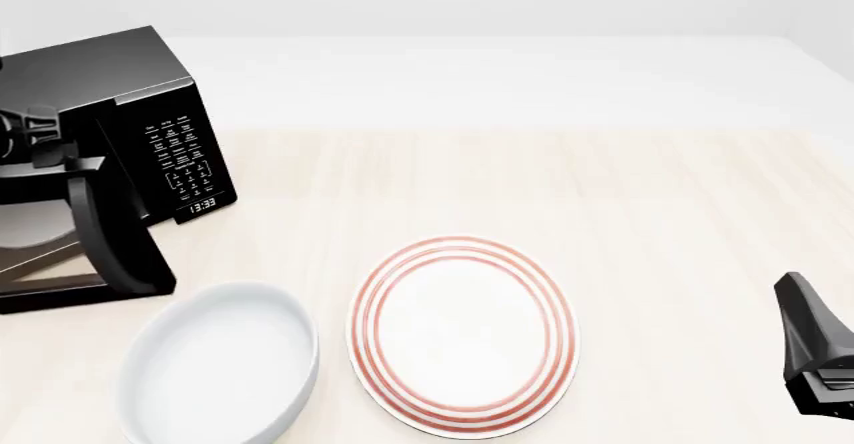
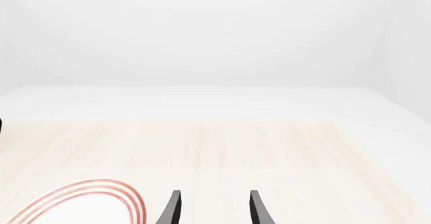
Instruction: Open the microwave.
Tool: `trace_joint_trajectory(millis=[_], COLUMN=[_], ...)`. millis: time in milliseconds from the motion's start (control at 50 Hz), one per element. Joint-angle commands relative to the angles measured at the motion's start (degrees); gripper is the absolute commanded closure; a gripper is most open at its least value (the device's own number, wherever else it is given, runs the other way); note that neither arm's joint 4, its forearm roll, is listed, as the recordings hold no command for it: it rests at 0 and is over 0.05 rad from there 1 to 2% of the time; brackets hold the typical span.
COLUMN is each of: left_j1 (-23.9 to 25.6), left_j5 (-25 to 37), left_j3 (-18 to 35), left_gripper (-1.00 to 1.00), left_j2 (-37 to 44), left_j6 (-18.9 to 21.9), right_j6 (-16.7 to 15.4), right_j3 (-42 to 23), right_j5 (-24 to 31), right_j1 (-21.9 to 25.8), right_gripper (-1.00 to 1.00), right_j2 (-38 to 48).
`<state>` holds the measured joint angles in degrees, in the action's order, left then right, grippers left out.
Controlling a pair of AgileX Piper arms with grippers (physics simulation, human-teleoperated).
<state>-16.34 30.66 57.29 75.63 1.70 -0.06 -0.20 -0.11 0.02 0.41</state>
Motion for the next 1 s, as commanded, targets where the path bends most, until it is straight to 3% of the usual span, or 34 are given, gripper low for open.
trace_joint_trajectory(millis=[20,1000], left_j1=[-0.1,0.6], left_j5=[-0.4,1.5], left_j3=[-1.9,-5.1], left_gripper=[-1.0,-1.0], left_j2=[-1.2,-6.8], left_j6=[-0.5,-1.1], right_j6=[0.0,0.0], right_j3=[0.0,0.0], right_j5=[0.0,0.0], right_j1=[0.0,0.0], right_gripper=[-1.0,-1.0], right_j2=[0.0,0.0])
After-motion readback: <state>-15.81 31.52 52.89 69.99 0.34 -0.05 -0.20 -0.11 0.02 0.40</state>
